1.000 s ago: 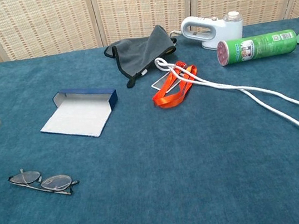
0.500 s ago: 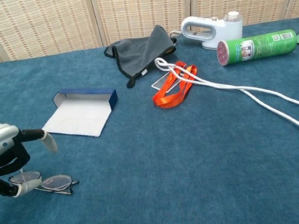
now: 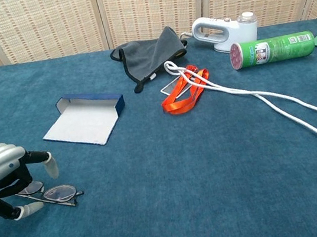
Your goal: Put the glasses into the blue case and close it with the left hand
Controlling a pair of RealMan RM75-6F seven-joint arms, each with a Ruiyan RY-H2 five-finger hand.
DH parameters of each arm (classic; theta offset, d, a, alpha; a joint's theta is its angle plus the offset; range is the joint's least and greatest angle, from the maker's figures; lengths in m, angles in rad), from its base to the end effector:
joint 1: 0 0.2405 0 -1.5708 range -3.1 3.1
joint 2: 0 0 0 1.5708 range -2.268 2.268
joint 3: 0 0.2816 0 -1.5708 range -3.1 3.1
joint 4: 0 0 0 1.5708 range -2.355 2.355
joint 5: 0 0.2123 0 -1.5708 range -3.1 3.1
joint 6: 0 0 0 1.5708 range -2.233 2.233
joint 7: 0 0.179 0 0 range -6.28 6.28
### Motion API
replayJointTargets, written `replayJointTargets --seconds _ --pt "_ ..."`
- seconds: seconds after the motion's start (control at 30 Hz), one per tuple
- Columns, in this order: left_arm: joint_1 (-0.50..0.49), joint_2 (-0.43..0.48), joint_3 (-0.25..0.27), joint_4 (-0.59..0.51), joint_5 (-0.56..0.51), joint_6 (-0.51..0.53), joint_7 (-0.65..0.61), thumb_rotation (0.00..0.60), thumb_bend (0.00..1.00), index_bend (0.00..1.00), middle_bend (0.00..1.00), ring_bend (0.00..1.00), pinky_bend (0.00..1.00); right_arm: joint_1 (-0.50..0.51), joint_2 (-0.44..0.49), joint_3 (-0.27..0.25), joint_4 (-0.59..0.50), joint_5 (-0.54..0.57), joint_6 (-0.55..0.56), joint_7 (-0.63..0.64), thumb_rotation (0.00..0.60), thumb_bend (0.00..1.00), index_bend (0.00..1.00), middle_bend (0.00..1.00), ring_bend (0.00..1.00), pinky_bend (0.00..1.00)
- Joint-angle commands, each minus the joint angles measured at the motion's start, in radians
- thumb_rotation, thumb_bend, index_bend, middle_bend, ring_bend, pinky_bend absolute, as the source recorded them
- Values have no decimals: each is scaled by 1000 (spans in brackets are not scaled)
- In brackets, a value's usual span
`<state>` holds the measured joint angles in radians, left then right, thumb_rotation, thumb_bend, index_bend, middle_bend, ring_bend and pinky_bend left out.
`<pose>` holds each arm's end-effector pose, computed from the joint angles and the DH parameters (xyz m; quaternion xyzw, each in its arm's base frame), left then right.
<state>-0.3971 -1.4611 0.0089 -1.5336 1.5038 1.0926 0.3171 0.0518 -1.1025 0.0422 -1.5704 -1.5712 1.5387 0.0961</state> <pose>-0.2474 0.2729 -0.0200 -0.7796 -0.3455 -0.3248 0.4090 -0.3360 -0.2056 0.1800 0.5924 -0.3803 0.4170 0.5750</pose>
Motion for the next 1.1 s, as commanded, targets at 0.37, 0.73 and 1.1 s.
replayJointTargets --seconds 0.37,0.73,1.1 --pt "-14 -39 -3 49 -20 -4 -15 600 324 459 960 953 1000 -2 -1 0 1 3 0 0 600 352 257 344 250 248" --pt "-26 -66 -5 92 -25 1 -28 600 424 520 960 953 1000 -1 -3 1 6 7 -6 3 600 351 257 343 250 248" --pt "-33 -81 -4 116 -35 0 -31 600 455 573 960 953 1000 4 -4 3 5 12 -17 0 600 352 257 344 249 248"
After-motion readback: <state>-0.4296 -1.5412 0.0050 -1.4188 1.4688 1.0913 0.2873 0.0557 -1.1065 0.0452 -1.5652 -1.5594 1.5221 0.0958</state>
